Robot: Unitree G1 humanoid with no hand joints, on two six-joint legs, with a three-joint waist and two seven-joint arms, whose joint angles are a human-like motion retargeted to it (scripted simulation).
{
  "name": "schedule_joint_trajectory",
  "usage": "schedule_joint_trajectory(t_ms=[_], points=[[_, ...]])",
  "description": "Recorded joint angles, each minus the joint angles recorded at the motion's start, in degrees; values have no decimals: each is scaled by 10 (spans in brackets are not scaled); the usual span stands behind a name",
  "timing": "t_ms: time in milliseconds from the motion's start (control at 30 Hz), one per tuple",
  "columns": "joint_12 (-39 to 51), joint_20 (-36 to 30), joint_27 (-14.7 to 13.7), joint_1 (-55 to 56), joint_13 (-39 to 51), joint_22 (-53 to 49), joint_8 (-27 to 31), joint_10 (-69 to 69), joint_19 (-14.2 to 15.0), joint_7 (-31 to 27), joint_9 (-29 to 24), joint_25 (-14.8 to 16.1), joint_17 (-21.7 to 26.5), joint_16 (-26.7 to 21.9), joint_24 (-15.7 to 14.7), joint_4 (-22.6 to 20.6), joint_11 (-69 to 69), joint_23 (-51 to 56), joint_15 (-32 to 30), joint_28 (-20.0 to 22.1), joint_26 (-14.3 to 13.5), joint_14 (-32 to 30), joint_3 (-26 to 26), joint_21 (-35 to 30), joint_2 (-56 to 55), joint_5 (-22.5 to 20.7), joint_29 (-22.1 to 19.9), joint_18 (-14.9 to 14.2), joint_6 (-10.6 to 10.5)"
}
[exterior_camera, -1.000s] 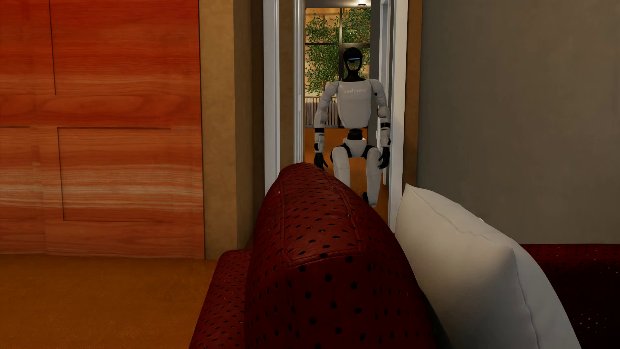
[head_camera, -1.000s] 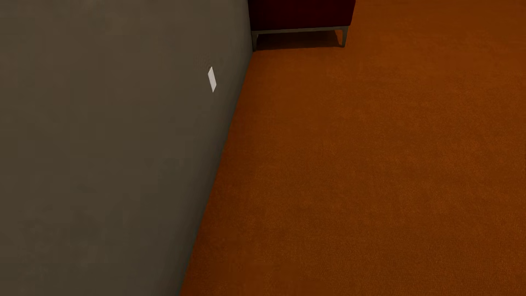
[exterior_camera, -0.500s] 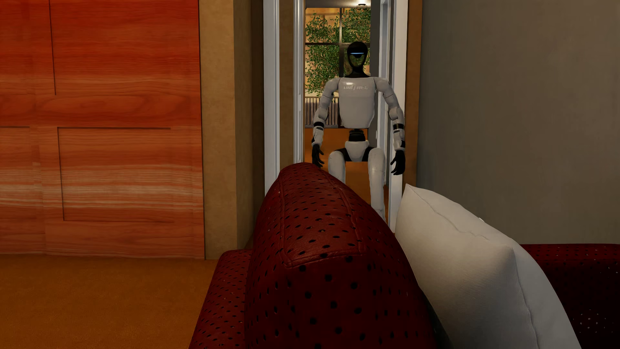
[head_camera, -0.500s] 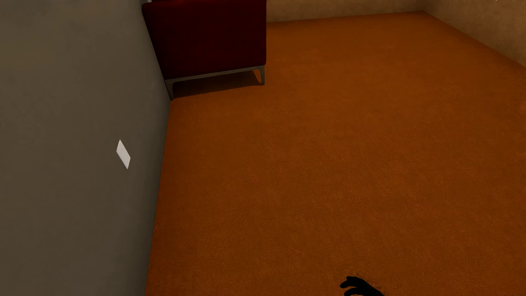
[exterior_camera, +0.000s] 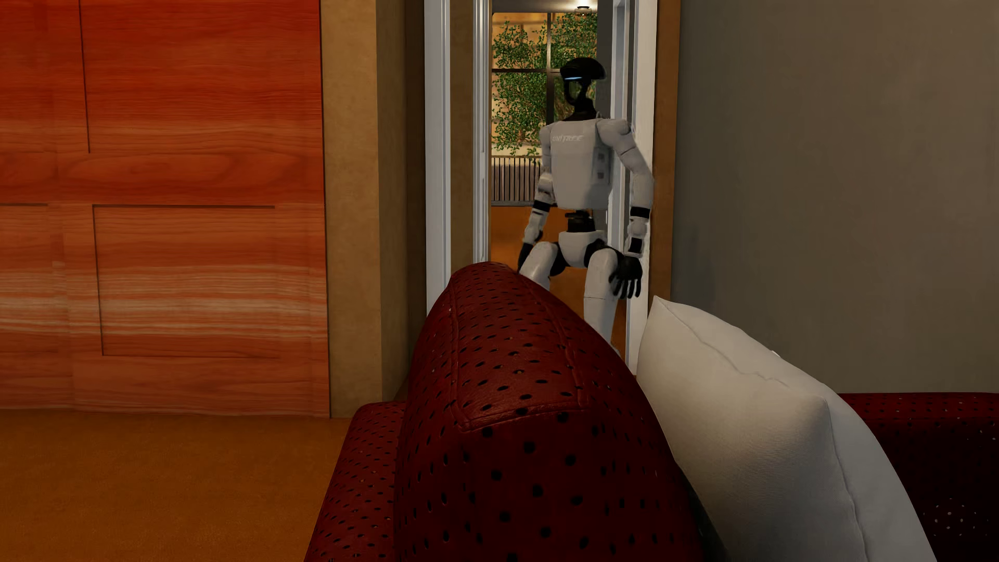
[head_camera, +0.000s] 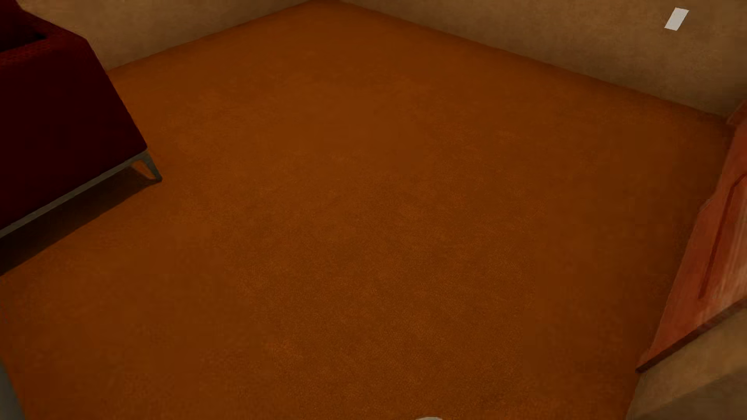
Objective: Go around the corner
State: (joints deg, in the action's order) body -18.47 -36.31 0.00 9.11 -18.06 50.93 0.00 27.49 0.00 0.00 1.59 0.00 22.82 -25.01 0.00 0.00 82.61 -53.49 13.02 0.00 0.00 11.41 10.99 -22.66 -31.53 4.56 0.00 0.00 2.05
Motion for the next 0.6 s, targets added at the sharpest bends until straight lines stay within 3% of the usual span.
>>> schedule_joint_trajectory(t_ms=[133,333,433,500,533,600], points=[[25,36,0,-52,14,33,0,0,0,0,-4,0,-12,-33,0,8,58,52,1,0,0,38,27,14,-65,3,0,0,-25],[64,86,0,-129,29,27,0,0,0,0,-4,0,-5,-55,0,-9,-440,36,-98,0,0,123,26,2,-27,13,0,0,-46],[75,99,0,-146,33,7,0,5,0,0,10,0,2,-44,0,-11,-552,-12,-98,0,0,129,33,-7,0,19,0,0,-54],[70,111,0,-167,34,-17,0,11,0,0,10,0,7,-23,0,4,-527,-54,-140,0,0,78,26,-24,12,8,0,0,-69],[62,117,0,-172,36,-29,0,21,0,0,10,0,10,-7,0,12,-513,-72,-146,0,0,12,18,-34,19,-5,0,0,-79],[41,107,0,-149,40,-51,0,84,0,0,16,0,17,18,0,30,-508,-82,-127,0,0,-182,5,-35,49,-26,0,0,-91]])
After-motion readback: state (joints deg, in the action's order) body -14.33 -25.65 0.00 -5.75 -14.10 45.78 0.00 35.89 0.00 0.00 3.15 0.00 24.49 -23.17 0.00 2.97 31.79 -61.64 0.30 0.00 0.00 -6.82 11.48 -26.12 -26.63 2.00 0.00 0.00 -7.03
